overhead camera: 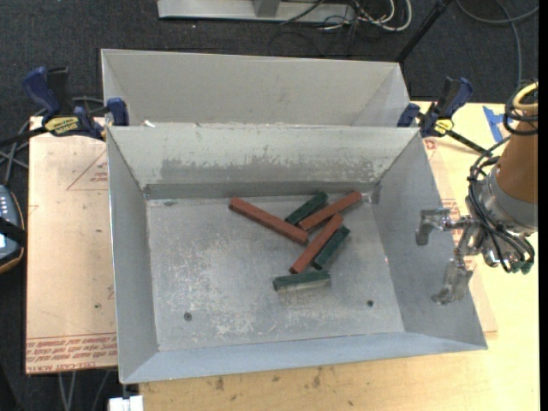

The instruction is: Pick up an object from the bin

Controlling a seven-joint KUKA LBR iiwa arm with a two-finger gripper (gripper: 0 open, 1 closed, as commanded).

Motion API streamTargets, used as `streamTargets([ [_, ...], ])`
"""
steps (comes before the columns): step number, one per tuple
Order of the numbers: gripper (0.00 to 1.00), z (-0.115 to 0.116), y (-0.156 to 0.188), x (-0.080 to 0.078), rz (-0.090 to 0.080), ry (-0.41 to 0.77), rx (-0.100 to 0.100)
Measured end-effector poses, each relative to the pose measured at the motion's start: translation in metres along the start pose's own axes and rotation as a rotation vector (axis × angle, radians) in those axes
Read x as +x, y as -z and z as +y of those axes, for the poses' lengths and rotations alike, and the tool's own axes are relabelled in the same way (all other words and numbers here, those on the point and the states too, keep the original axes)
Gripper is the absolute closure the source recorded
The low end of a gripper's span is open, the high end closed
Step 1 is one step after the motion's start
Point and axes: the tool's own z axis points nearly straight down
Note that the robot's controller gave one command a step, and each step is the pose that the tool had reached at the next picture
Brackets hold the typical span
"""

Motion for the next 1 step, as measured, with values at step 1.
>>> streamTargets([
  [1,0.00,0.0009,0.0041,-0.0018,-0.008,0.005,0.002],
])
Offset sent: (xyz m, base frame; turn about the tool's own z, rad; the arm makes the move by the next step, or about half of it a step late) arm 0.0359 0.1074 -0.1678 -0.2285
